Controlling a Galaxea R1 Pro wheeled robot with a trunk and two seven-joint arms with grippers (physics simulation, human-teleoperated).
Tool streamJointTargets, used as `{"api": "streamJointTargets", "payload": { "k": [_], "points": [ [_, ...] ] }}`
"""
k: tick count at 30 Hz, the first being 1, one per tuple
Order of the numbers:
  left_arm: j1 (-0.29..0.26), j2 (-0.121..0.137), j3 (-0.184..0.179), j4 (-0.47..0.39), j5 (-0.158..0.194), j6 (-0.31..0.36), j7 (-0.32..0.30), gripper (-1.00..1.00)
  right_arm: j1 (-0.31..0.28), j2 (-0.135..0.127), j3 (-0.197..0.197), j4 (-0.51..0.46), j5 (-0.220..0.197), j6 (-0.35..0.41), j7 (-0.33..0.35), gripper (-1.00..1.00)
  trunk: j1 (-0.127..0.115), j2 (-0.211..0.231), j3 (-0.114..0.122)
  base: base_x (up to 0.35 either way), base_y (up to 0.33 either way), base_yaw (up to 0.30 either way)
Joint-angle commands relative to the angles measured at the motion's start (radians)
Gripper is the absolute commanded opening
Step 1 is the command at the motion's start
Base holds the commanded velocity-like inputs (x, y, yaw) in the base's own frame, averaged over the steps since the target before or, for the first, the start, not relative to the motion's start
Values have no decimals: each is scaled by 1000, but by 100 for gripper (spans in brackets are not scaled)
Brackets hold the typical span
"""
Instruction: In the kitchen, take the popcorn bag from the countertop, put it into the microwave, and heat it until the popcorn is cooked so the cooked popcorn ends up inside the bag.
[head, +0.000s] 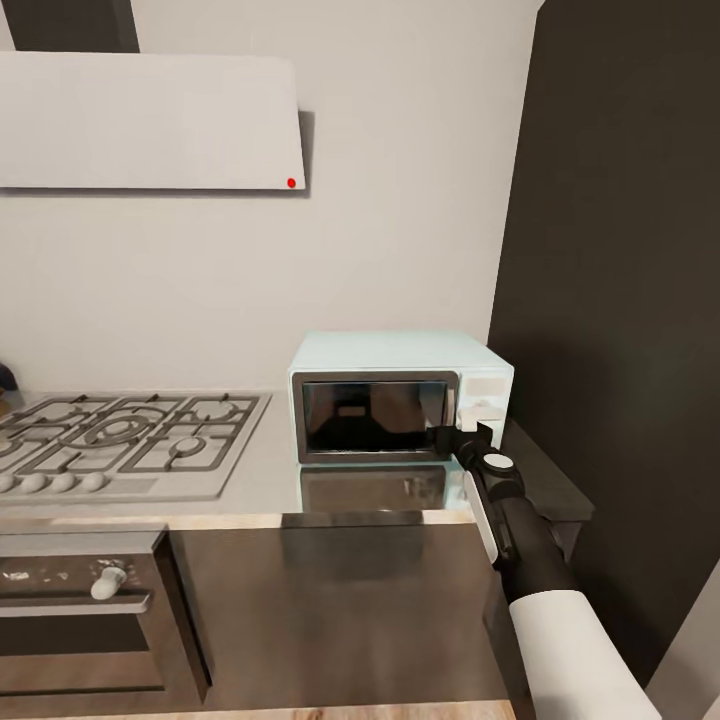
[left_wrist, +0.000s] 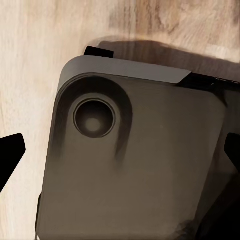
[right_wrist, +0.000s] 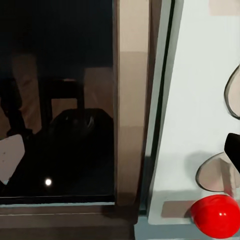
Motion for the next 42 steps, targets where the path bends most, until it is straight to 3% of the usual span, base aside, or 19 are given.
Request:
{"api": "streamJointTargets", "payload": {
  "k": [1,18,19,35,36,42],
  "points": [
    [0,0,-1,-1,7,0,0,100,-1,1,-1,-1,10,6,2,100,0,-1,-1,5,0,0],
    [0,0,-1,-1,7,0,0,100,-1,-4,-2,-1,10,6,4,100,0,-1,-1,38,0,0],
    [0,0,-1,-1,7,0,0,100,-1,-4,-2,-1,9,6,4,-100,0,-1,-1,0,0,0],
    [0,-1,-1,-1,7,0,0,100,-1,-4,-1,-1,10,6,-7,-100,0,-1,-1,0,0,0],
    [0,-2,0,1,8,0,0,100,-1,-10,-2,1,32,7,-8,-100,0,-1,-1,0,0,0],
    [0,3,2,-1,8,0,0,100,-1,-6,-4,2,58,8,-10,-100,0,-1,-1,0,0,0]
  ]
}}
